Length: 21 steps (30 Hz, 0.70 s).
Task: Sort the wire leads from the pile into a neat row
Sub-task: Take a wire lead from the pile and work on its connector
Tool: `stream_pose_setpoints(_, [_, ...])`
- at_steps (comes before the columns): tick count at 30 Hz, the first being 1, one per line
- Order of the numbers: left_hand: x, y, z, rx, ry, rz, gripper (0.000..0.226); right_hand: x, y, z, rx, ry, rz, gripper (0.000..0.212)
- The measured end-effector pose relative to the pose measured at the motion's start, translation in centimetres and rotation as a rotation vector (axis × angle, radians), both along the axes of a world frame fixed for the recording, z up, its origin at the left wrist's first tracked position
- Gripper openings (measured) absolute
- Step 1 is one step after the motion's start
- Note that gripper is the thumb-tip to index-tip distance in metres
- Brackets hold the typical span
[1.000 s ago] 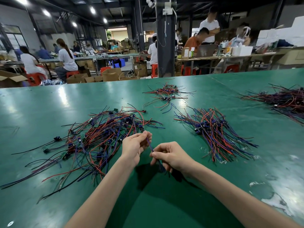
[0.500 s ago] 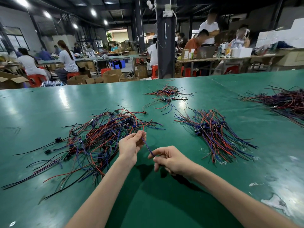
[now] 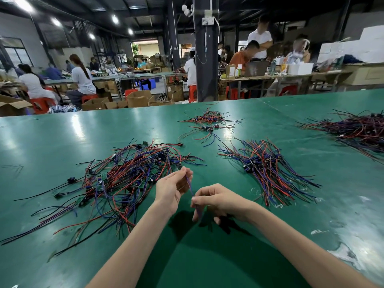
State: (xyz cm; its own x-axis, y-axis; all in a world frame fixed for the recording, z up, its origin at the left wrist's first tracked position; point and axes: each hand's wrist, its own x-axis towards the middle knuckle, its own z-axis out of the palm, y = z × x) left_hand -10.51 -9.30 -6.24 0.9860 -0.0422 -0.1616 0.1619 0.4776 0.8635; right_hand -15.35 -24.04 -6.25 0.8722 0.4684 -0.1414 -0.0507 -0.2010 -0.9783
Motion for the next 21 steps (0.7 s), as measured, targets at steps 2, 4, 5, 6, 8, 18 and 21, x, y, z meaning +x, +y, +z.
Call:
stream_pose_setpoints(2, [-0.6,-0.6,0.1,0.009,0.009,-0.062,0.012,0.3,0.1,-0.1,0.046,-0.028,-0.102,0.019])
stream_pose_setpoints(4, [-1.1,-1.2,0.0,0.063,0.014,-0.118,0.013,0.6,0.1,-0.2,0.087,-0.069,-0.210,0.019])
stream_pose_setpoints(5, [-1.4,-1.5,-0.1,0.085,0.013,-0.147,0.013,0.8,0.1,-0.3,0.112,-0.079,-0.251,0.019])
stream_pose_setpoints(6, [-1.6,-1.8,-0.2,0.088,0.012,-0.172,0.013,0.9,0.0,-0.3,0.138,-0.086,-0.286,0.020])
stream_pose_setpoints(8, [-1.8,-2.1,-0.3,0.058,0.006,-0.192,0.014,1.1,-0.1,-0.5,0.173,-0.104,-0.352,0.022])
stream_pose_setpoints(18, [-1.1,-1.0,0.2,0.084,-0.052,-0.103,0.014,1.2,0.4,-0.6,0.135,-0.175,-0.340,0.006])
stream_pose_setpoints(21, [-0.6,-0.4,0.4,0.036,-0.050,-0.065,0.012,1.1,0.6,-0.6,0.118,-0.185,-0.296,0.012])
